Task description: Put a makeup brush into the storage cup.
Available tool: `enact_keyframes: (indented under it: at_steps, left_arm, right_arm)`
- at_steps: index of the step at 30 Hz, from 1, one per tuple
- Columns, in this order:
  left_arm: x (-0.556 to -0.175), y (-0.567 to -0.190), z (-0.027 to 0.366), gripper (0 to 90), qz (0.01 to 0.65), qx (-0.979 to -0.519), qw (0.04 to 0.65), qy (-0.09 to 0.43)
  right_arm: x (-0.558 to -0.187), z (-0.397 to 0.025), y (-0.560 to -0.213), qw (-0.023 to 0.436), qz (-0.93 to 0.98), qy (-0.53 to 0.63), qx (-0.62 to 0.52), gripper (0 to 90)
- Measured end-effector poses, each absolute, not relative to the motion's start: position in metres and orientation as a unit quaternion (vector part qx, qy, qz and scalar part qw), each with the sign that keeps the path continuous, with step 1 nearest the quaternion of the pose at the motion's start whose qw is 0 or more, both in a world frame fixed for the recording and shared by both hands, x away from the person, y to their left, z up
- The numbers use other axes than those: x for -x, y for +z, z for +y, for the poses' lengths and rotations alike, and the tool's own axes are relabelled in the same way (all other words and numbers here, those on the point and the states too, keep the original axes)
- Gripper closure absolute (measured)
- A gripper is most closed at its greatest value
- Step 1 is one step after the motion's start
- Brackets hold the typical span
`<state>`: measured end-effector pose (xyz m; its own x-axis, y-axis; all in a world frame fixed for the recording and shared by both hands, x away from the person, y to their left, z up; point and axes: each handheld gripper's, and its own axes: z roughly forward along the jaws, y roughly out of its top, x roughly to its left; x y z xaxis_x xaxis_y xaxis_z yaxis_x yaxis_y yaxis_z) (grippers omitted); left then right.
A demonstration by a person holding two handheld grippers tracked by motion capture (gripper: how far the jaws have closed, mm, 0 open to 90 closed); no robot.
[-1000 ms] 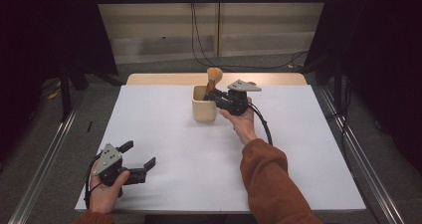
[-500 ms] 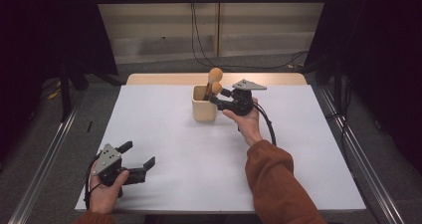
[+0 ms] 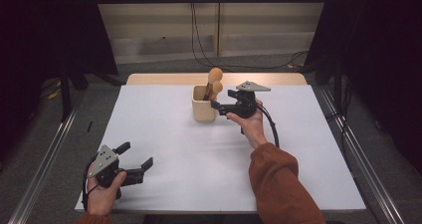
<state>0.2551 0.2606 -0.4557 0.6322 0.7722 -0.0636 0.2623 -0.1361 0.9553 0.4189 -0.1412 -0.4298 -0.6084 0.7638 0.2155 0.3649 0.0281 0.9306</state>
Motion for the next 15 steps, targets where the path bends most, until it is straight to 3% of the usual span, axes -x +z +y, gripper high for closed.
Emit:
enact_keyframes:
  at_steps: [15]
  left_arm:
    - [-0.254,-0.455,0.261,2.3,0.357,-0.719,0.549,0.232]
  right_arm:
    - [-0.398,-0.156,-0.428,0.202,0.690,0.570,-0.398,5.6]
